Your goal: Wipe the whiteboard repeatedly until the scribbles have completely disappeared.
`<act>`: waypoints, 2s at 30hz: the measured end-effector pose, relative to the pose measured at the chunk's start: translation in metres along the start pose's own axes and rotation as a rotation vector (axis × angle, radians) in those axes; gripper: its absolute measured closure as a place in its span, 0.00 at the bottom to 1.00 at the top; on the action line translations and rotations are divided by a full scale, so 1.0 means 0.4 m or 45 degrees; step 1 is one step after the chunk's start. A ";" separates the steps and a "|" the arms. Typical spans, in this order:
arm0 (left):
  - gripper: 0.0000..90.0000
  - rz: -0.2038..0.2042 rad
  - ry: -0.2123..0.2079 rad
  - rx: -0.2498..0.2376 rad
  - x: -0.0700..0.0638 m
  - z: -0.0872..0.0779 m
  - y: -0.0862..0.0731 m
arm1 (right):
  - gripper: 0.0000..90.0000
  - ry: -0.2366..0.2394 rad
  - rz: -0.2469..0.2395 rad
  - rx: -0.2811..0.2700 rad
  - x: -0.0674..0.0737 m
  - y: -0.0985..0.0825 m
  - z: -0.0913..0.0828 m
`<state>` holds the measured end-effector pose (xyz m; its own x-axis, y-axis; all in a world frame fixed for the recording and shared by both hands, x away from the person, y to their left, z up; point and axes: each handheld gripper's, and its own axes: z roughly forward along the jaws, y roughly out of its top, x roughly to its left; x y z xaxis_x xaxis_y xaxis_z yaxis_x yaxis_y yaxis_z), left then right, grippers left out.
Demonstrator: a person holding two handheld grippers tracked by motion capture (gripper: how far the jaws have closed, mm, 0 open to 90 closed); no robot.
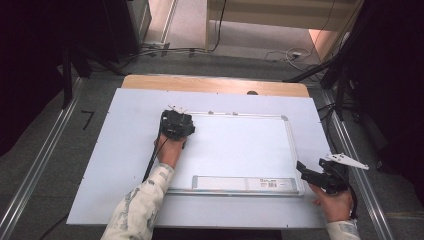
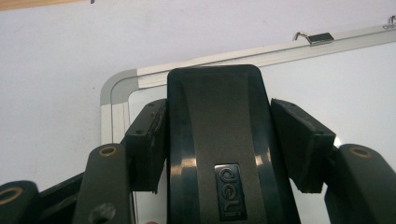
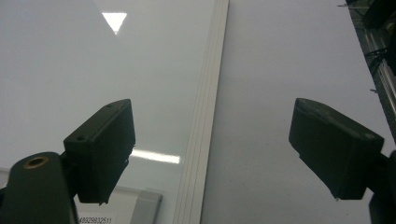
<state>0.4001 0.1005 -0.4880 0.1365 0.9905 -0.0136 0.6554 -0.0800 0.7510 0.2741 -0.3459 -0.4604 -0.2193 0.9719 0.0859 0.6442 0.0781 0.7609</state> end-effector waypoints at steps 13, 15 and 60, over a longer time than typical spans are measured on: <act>0.45 0.053 -0.051 0.058 -0.038 0.004 0.011 | 0.15 0.001 0.003 -0.006 0.001 0.000 -0.004; 0.45 0.044 -0.032 0.061 -0.030 0.003 0.011 | 0.15 -0.001 0.007 -0.004 -0.002 -0.001 -0.004; 0.45 0.027 0.030 0.118 -0.041 -0.006 0.005 | 0.16 -0.005 0.009 0.000 0.002 0.001 0.001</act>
<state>0.3975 0.0845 -0.4848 0.1344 0.9908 0.0181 0.7186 -0.1100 0.6867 0.2744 -0.3451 -0.4601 -0.2114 0.9734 0.0887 0.6455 0.0710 0.7604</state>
